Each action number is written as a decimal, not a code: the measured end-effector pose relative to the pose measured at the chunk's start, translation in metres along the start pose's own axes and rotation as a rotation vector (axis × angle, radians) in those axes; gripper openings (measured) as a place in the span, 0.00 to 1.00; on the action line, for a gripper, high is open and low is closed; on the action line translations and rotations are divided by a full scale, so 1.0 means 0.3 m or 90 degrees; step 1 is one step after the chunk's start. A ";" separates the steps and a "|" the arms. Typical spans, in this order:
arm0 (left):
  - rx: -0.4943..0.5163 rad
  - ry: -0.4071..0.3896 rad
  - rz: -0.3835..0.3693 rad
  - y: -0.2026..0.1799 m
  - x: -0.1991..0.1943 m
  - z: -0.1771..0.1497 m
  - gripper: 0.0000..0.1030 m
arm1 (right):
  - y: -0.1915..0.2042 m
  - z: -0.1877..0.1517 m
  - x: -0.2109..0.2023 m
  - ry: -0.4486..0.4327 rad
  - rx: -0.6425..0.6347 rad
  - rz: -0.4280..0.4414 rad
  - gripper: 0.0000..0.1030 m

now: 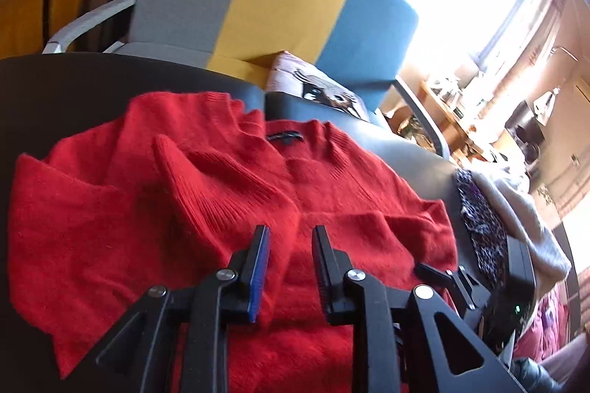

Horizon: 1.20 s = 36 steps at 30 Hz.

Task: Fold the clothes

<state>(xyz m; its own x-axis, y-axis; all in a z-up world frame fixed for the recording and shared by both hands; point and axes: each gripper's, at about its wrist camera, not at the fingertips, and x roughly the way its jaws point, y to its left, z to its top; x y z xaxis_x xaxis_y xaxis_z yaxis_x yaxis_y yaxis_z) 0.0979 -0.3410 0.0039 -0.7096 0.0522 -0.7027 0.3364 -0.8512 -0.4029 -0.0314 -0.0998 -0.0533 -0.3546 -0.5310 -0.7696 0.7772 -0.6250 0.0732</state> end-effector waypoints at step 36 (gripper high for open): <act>-0.125 -0.103 -0.063 0.346 -0.094 -0.386 0.29 | 0.574 0.460 0.169 0.095 -0.122 0.061 0.85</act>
<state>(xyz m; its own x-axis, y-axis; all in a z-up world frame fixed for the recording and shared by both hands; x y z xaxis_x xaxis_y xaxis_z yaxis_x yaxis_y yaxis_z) 0.2246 -0.3703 -0.0860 -0.8293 0.0335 -0.5579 0.3621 -0.7280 -0.5821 0.0128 -0.3133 0.0079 -0.2058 -0.4832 -0.8510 0.8927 -0.4489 0.0390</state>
